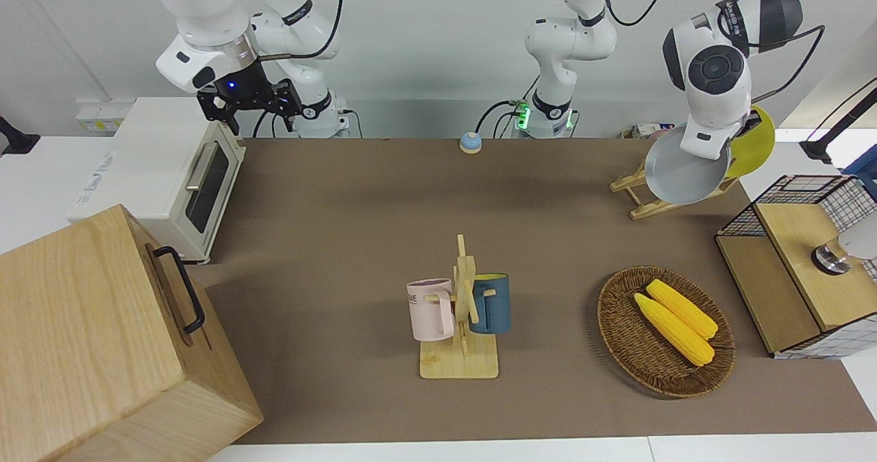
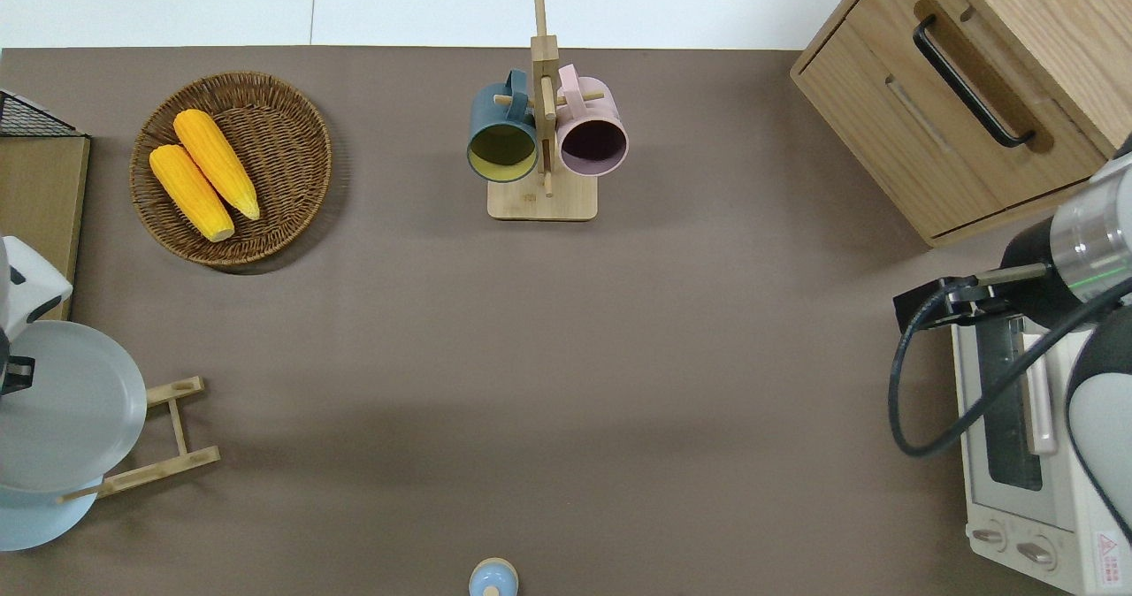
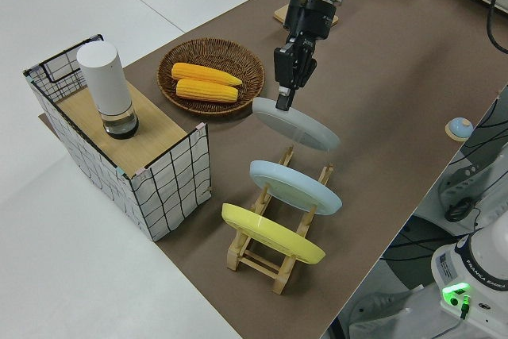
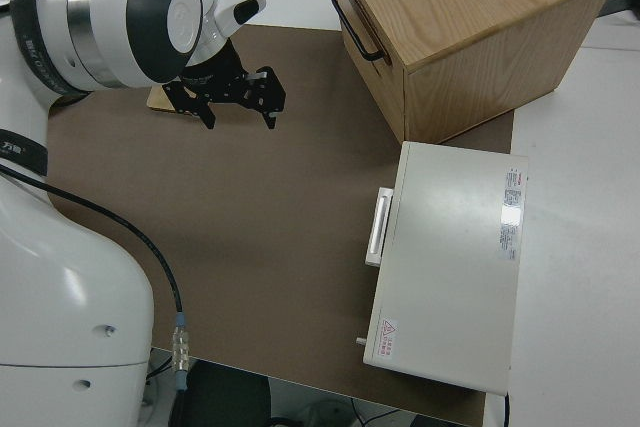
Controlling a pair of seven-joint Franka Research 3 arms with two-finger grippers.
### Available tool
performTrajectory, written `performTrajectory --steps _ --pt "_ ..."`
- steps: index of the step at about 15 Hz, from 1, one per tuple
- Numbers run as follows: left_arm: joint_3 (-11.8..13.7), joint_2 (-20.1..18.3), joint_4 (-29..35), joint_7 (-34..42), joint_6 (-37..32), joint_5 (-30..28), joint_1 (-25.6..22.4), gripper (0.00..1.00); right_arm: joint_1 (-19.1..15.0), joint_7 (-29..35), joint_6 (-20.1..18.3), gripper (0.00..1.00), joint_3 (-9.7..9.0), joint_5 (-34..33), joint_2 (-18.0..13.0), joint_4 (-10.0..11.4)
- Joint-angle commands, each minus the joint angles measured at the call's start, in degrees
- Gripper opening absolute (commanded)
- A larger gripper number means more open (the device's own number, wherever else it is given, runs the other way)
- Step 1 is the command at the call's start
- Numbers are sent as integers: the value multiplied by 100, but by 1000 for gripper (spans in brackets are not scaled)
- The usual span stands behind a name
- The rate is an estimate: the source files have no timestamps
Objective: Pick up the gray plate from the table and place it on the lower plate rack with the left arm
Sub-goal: 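Lower the gray plate upright into the rack's lower slot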
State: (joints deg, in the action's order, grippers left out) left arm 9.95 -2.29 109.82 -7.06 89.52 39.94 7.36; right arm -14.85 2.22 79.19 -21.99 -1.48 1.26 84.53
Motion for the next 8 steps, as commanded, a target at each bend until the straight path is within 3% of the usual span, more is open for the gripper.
performTrajectory --steps 1,8 --pt "-28 -35 285 -427 -49 312 46 0 -132 68 -62 983 -121 -28 -12 -41" --pt "-160 -184 628 -998 -180 374 108 0 -132 68 -62 983 -121 -37 -12 -41"
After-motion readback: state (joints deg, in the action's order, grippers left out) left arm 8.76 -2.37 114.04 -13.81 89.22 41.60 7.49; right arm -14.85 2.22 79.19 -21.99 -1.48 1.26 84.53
